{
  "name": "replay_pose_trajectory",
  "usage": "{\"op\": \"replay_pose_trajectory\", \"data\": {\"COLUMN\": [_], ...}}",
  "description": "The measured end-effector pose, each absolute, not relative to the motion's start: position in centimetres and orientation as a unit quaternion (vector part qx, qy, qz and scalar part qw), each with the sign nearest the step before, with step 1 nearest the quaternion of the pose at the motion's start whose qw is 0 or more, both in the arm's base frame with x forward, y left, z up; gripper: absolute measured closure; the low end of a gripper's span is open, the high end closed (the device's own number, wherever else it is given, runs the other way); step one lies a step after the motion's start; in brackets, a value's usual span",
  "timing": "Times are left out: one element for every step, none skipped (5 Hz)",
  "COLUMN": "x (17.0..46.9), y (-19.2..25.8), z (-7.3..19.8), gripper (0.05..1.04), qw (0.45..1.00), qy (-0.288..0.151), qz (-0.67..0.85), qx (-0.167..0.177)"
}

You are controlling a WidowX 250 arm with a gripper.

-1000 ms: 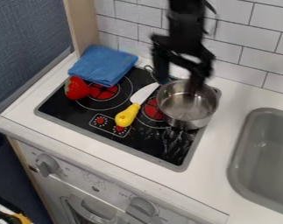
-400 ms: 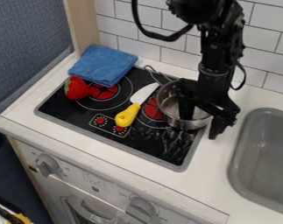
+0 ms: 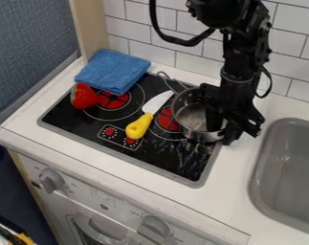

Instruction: Moved the silver pot on top of the blue cloth

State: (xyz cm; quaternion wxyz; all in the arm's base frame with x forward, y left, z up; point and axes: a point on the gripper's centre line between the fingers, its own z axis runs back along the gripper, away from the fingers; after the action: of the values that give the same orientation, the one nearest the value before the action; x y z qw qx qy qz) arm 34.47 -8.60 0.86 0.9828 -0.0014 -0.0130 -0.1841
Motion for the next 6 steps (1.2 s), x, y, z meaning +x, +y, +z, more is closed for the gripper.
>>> {"op": "replay_pose_trajectory", "data": {"x": [34.1, 34.1, 34.2, 35.9, 36.8, 36.8], "y": [-8.6, -8.6, -8.8, -7.3, -3.2, 1.8], "z": [1.1, 2.0, 3.3, 7.2, 9.5, 10.1], "gripper": [0.901, 0.994, 1.003, 1.003, 1.003, 1.004], "qw": [0.981, 0.982, 0.985, 0.987, 0.996, 0.994], "qy": [-0.017, -0.028, -0.027, -0.071, -0.077, -0.072], "qz": [-0.194, -0.188, -0.171, -0.142, -0.050, 0.073], "qx": [-0.001, -0.003, -0.020, -0.013, 0.014, 0.048]}}
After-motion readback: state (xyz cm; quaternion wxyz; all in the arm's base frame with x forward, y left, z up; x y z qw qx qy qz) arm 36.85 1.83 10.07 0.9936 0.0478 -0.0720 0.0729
